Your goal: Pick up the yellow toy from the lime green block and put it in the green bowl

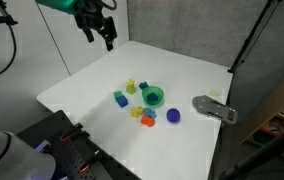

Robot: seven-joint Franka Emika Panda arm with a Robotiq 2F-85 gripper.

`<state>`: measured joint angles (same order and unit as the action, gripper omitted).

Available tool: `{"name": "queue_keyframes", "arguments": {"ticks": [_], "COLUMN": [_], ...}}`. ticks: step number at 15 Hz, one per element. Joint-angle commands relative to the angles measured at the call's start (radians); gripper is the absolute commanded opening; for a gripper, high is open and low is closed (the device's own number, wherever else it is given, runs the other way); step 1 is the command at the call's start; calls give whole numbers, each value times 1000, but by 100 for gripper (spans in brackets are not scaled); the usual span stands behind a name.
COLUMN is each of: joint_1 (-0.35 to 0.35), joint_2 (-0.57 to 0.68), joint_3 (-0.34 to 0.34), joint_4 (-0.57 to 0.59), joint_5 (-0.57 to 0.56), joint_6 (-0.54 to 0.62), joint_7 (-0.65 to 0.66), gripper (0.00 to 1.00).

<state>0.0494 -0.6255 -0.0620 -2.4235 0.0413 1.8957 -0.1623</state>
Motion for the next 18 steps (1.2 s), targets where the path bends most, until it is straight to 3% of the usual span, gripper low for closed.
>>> {"name": "queue_keyframes", "arguments": {"ticks": [1, 8, 18], "joint_1": [-6, -5, 12], "joint_2": [1, 59, 412], "joint_3": [5, 19, 72], "joint_4": [2, 35, 218], "joint_5": [3, 3, 24], "joint_6": [-2, 6, 103], "joint_7": [-3, 21, 67], "gripper": [100, 100, 100]}}
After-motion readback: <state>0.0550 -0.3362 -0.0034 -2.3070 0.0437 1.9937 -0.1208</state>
